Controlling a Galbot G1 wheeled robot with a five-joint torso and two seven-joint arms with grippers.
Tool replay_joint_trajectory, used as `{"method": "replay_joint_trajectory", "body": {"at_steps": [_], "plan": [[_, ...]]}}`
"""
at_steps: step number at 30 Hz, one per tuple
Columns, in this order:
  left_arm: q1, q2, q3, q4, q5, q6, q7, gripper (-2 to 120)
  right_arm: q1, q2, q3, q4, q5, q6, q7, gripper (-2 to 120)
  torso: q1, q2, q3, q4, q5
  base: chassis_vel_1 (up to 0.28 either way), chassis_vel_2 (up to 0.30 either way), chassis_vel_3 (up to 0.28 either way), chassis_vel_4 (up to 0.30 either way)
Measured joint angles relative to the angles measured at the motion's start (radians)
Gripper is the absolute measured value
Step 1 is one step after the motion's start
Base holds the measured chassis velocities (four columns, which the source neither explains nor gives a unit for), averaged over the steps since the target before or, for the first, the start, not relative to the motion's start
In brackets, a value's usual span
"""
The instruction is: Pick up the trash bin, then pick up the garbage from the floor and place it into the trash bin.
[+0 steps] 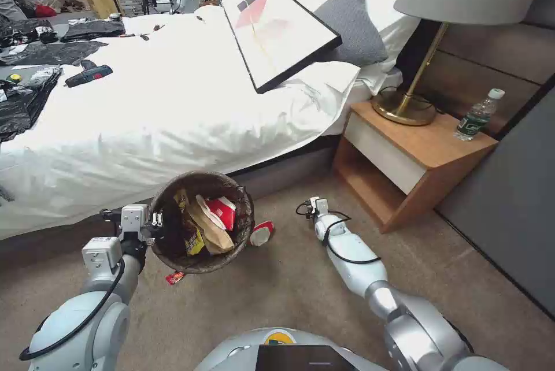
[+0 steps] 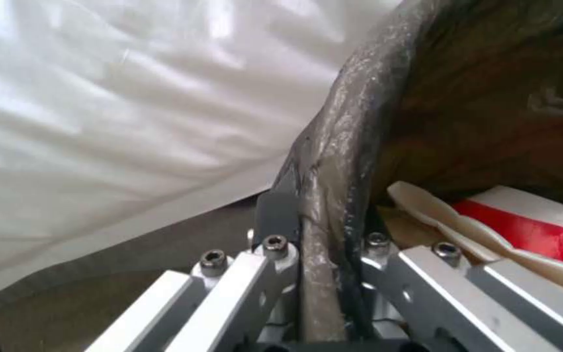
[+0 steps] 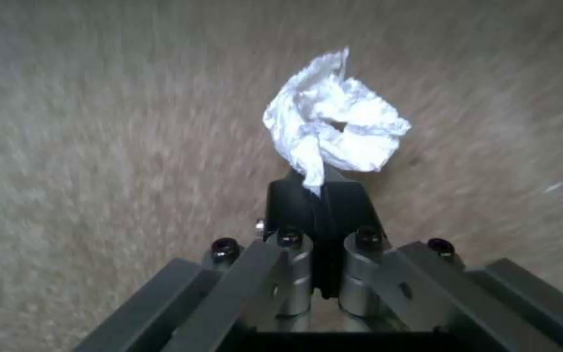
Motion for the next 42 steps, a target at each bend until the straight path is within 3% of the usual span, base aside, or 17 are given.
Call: {"method": "replay_joint_trajectory", "body": {"at_steps": [4,5,9,10,14,16,17,21,31,42], "plan": [[0.001,0.0,-0.004,-0.004,-0.006,0.001,0.0,3,-0.079,-0.055,0.007,0.2,0.065,-0.049,0.014,0,0.0,0.0,0.0,0.0002,0.0002,0.0,0.0,0.0,0.0],[0.001,0.0,-0.004,-0.004,-0.006,0.001,0.0,3,-0.079,-0.055,0.007,0.2,0.065,-0.049,0.014,0,0.0,0.0,0.0,0.0002,0.0002,0.0,0.0,0.0,0.0],[0.001,0.0,-0.004,-0.007,-0.007,0.004,0.0,3,-0.182,-0.121,0.027,0.451,0.136,-0.095,0.028,0,0.0,0.0,0.0,0.0001,0.0001,0.0,0.0,0.0,0.0],[0.001,0.0,-0.004,-0.007,-0.007,0.004,0.0,3,-0.182,-0.121,0.027,0.451,0.136,-0.095,0.028,0,0.0,0.0,0.0,0.0001,0.0001,0.0,0.0,0.0,0.0],[0.001,0.0,-0.004,-0.008,-0.007,0.011,-0.001,3,-0.28,-0.191,0.066,0.672,0.179,-0.124,0.031,0,0.0,0.0,0.0,-0.0001,0.0001,0.0,0.0,0.0,0.0],[0.001,0.0,-0.004,-0.008,-0.007,0.011,-0.001,3,-0.293,-0.204,0.073,0.707,0.182,-0.128,0.031,0,0.0,0.0,0.0,-0.0002,0.0003,0.0,0.0,0.0,0.0],[0.001,0.0,-0.004,-0.008,-0.007,0.011,-0.001,3,-0.324,-0.237,0.09,0.794,0.194,-0.138,0.029,0,0.0,0.0,0.0,0.0,0.0002,0.0,0.0,0.0,0.0],[-0.001,-0.001,-0.002,-0.007,-0.007,0.012,-0.002,3,-0.38,-0.304,0.122,0.95,0.211,-0.151,0.018,0,0.0,0.0,0.0,0.0,0.0003,0.0,0.0,0.0,0.0],[-0.005,0.0,0.004,-0.002,-0.003,0.012,-0.003,3,-0.441,-0.408,0.144,1.28,0.284,-0.164,-0.061,0,0.0,0.0,0.0,0.0001,0.0,0.0,0.0,0.0,0.0],[-0.005,-0.001,0.006,-0.003,-0.002,0.014,-0.004,3,-0.365,-0.451,0.063,1.428,0.361,-0.199,-0.128,0,0.0,0.0,0.0,0.0002,0.0,0.0,0.0,0.0,0.0]]}}
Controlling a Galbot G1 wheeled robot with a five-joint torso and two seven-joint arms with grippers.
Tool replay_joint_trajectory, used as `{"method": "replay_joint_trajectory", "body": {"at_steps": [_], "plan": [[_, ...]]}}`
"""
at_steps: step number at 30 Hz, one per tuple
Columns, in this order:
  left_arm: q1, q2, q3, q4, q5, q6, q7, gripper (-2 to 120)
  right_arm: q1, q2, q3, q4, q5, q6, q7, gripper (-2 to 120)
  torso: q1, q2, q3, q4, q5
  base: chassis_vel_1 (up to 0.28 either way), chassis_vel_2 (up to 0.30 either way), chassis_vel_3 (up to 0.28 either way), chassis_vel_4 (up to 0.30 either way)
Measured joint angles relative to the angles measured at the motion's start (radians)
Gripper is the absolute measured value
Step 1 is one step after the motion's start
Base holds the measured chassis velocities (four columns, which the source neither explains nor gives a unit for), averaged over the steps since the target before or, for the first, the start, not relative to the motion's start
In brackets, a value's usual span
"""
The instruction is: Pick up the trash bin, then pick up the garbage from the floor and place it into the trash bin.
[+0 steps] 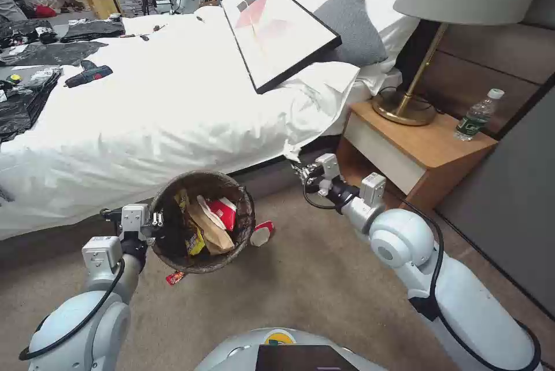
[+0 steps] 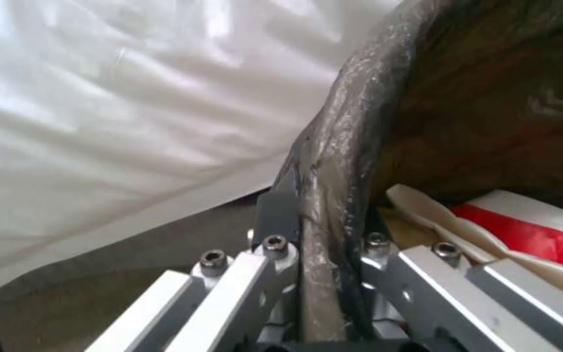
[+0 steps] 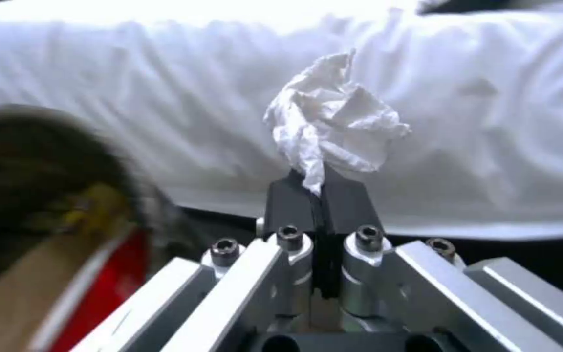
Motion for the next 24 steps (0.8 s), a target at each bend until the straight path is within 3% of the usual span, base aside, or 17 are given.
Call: {"method": "replay_joint_trajectory", "body": {"at_steps": [7,24], "plan": [[0.001,-0.001,0.006,-0.002,0.005,0.001,-0.003,3,0.071,-0.026,-0.083,0.029,0.017,-0.022,-0.079,0,0.0,0.0,0.0,-0.0001,0.0,0.0,0.0,0.0,0.0],[0.0,-0.007,0.018,-0.003,0.016,0.002,-0.01,3,0.236,-0.022,-0.334,0.004,0.018,-0.075,-0.063,0,0.0,0.0,0.0,0.0,-0.0001,0.0,0.0,0.0,0.0]]}}
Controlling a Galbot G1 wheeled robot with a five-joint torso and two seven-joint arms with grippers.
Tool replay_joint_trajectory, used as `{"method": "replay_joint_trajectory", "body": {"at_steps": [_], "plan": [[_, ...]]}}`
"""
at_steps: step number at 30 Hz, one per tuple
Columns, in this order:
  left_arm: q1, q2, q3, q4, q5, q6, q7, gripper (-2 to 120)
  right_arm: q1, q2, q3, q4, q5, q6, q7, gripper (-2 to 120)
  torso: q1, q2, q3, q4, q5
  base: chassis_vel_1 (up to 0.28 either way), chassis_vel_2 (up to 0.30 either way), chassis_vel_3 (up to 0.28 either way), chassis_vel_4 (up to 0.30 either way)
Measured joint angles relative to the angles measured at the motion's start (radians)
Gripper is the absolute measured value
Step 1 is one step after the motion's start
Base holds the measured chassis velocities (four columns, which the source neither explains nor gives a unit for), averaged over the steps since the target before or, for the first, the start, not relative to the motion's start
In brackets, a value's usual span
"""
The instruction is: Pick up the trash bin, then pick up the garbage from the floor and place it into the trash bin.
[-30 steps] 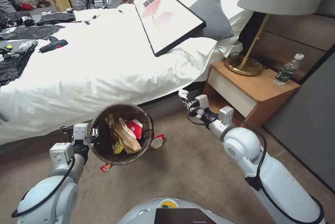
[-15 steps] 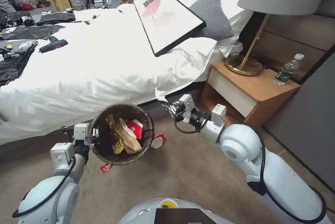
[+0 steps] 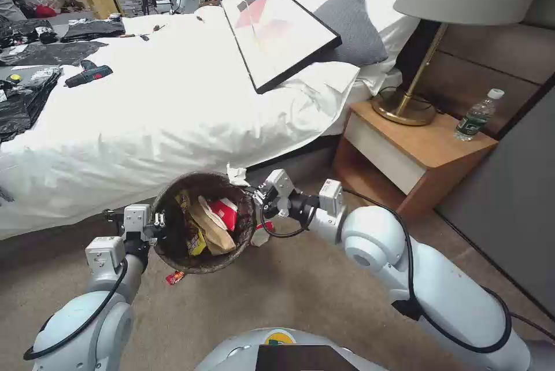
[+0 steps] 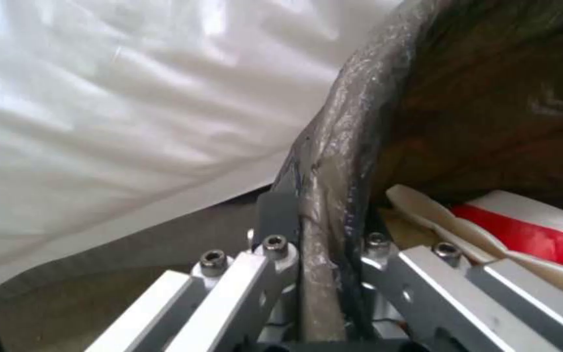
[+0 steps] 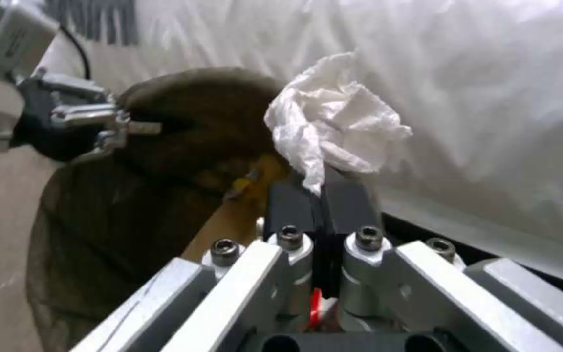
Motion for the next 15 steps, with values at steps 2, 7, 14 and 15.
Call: {"method": "replay_joint_trajectory", "body": {"at_steps": [2,7,14,15], "plan": [[0.0,0.0,0.0,0.0,0.0,0.0,0.0,3,0.026,0.002,-0.031,-0.005,0.0,-0.009,0.005,0,0.0,0.0,0.0,0.0,0.0,0.0,0.0,0.0,0.0],[0.001,0.001,0.0,-0.002,0.0,0.001,0.0,3,0.077,0.004,-0.088,-0.014,0.002,-0.024,0.015,0,0.0,0.0,0.0,0.0,0.0,0.0,0.0,0.0,0.0],[-0.001,0.001,0.0,-0.002,0.0,0.002,-0.001,3,0.122,0.009,-0.148,-0.03,0.004,-0.043,0.032,0,0.0,0.0,0.0,-0.0001,0.0,0.0,0.0,0.0,0.0],[-0.001,0.001,0.0,-0.002,0.0,0.002,-0.001,3,0.123,0.01,-0.15,-0.03,0.004,-0.044,0.033,0,0.0,0.0,0.0,-0.0001,0.0,0.0,0.0,0.0,0.0]]}}
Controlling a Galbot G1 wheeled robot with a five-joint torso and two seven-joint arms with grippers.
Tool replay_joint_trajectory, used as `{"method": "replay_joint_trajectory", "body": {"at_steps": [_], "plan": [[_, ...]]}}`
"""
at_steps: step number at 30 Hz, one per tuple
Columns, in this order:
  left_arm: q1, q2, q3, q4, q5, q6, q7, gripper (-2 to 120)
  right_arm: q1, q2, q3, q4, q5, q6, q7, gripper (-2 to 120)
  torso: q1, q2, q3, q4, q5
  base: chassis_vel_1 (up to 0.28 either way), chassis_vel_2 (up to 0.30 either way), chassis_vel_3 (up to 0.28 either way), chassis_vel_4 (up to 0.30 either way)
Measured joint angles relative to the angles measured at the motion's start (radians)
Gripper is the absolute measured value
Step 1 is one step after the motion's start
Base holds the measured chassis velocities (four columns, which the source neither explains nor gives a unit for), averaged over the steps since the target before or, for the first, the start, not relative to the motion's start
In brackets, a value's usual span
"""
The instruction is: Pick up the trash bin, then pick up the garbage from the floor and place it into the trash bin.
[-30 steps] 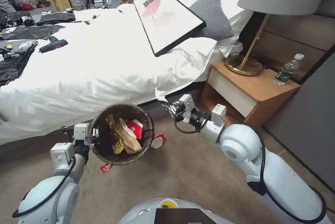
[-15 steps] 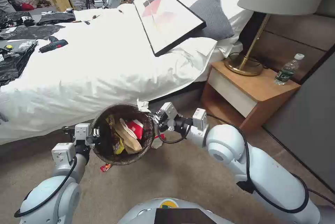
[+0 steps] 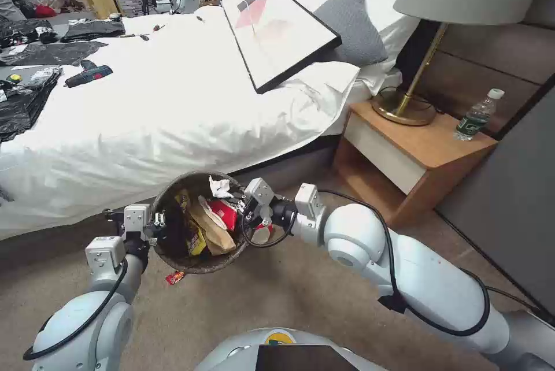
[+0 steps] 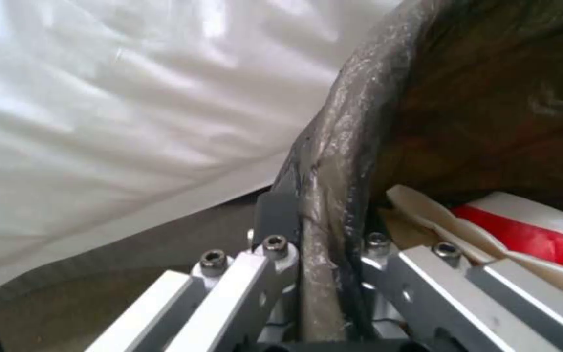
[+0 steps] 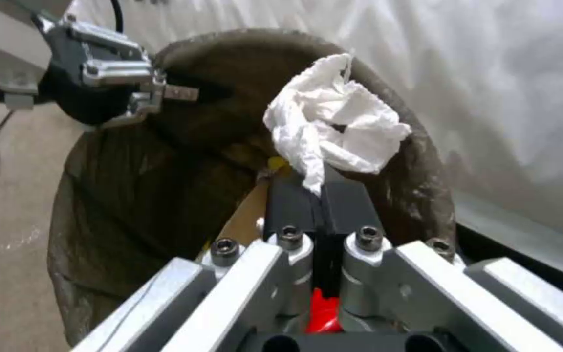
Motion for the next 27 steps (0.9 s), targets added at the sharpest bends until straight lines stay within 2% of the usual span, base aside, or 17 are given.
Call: {"method": "replay_joint_trajectory", "body": {"at_steps": [10,27], "plan": [[-0.005,0.0,0.0,0.004,0.0,0.0,0.0,3,0.052,0.029,-0.084,-0.046,0.001,-0.012,0.03,0,0.0,0.0,0.0,0.0,0.0,0.0,0.0,0.0,0.0],[-0.011,0.003,0.002,0.011,-0.001,0.001,0.0,3,0.098,0.062,-0.168,-0.078,0.011,-0.035,0.05,-2,0.0,0.0,0.0,0.0,0.0,0.0,0.0,0.0,0.0]]}}
